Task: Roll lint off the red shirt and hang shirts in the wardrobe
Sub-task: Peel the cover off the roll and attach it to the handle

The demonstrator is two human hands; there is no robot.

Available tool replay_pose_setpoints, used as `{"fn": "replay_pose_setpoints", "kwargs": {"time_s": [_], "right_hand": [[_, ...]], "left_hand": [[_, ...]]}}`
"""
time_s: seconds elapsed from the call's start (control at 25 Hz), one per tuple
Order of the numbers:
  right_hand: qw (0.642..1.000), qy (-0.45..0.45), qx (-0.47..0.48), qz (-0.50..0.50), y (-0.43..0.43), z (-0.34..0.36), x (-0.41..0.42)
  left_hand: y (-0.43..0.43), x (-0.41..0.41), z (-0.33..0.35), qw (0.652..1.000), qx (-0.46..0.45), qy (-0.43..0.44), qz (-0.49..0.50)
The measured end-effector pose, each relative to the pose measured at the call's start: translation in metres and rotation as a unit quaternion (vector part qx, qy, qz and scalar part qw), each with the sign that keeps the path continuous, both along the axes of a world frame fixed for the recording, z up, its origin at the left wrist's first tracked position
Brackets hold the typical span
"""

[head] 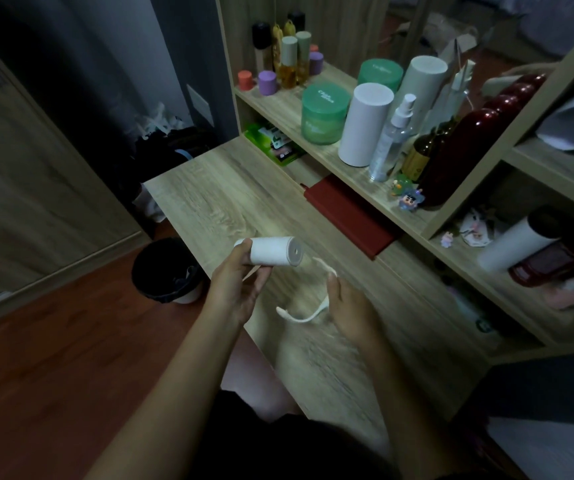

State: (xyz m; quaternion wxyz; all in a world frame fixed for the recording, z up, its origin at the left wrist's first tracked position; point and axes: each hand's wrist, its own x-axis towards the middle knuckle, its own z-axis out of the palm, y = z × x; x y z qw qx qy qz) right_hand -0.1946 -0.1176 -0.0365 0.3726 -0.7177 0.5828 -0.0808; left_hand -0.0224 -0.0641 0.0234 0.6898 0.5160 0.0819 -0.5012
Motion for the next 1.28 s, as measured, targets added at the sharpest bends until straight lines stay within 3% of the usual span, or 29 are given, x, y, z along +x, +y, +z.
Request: {"fn": "replay_pose_setpoints", "kwargs": {"time_s": [0.12, 0.2, 0.48, 0.84, 1.28], "right_hand": [[0.991, -0.12, -0.022, 0.063, -0.012, 0.052, 0.005], [0.983, -0.142, -0.025, 0.11, -0.017, 0.073, 0.007], [0.978, -0.076, -0.075, 0.181, -0.02, 0.092, 0.016], [0.982, -0.077, -0.053, 0.163, -0.013, 0.092, 0.024], [0.989, -0.045, -0.098, 0.103, 0.003, 0.087, 0.04]], "left_hand": [[0.002, 0.018, 0.0, 0.996, 0.02, -0.059, -0.063], [0.001, 0.026, -0.001, 0.989, 0.026, -0.092, -0.113], [0.004, 0.031, 0.006, 0.952, -0.001, -0.161, -0.261], [0.007, 0.019, 0.009, 0.949, -0.014, -0.169, -0.266], [0.002, -0.003, 0.022, 0.897, 0.108, -0.339, -0.262]]}}
